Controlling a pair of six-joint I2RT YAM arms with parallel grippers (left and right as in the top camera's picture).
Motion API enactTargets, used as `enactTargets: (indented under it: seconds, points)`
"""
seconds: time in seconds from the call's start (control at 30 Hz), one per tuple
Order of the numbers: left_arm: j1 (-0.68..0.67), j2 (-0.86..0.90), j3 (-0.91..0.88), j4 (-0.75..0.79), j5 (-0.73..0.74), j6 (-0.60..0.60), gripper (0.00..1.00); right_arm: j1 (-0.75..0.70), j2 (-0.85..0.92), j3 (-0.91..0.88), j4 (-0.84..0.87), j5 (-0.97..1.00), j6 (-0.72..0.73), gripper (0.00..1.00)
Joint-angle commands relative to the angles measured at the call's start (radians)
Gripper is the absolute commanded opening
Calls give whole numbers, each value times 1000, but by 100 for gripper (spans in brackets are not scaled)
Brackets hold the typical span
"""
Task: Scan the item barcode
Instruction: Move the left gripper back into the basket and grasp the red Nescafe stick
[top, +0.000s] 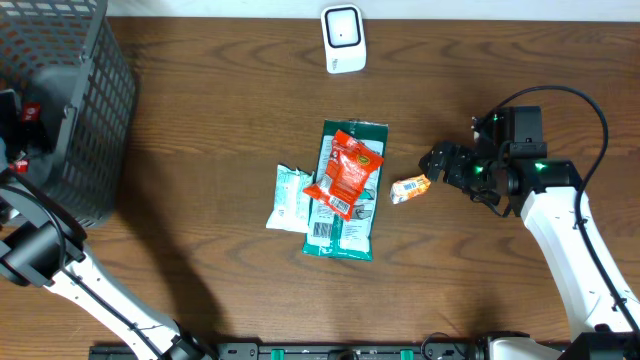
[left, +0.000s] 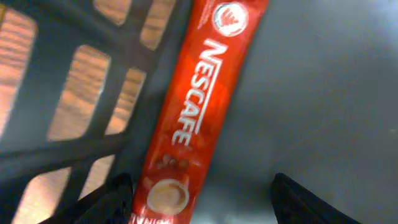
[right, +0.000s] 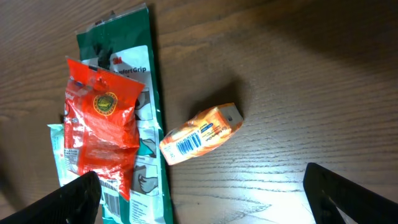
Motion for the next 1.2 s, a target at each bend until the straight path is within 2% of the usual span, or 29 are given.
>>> enactTargets:
  seconds: [0.0, 0.07, 0.2, 0.27, 0.6, 0.7, 0.73, 0.77, 0.9, 1.17]
  points:
    - [2, 93, -16, -38, 93, 6, 72, -3, 2, 12, 0, 2, 8, 99]
    - [2, 93, -16, -64, 132, 6, 70, -3, 2, 12, 0, 2, 8, 99]
    - [2, 83, -15, -98, 178, 5, 49, -3, 2, 12, 0, 2, 8, 99]
    - [2, 71, -15, -116, 180, 1, 43, -3, 2, 12, 0, 2, 8, 99]
    - [-1, 40, -16, -114, 175, -34, 46, -3, 2, 12, 0, 2, 8, 99]
    - [-1, 42, -18, -115, 176, -63, 34, -3, 2, 12, 0, 2, 8, 99]
    - [-1, 42, -18, -115, 176, -74, 25, -3, 2, 12, 0, 2, 8, 99]
    - [-1, 37, -17, -116, 176, -108, 7, -3, 2, 12, 0, 2, 8, 99]
    - [4, -37, -15, -111, 176, -204, 7, -3, 2, 12, 0, 2, 8, 99]
    - [4, -343, -15, -104, 176, -372, 7, -3, 2, 12, 0, 2, 8, 99]
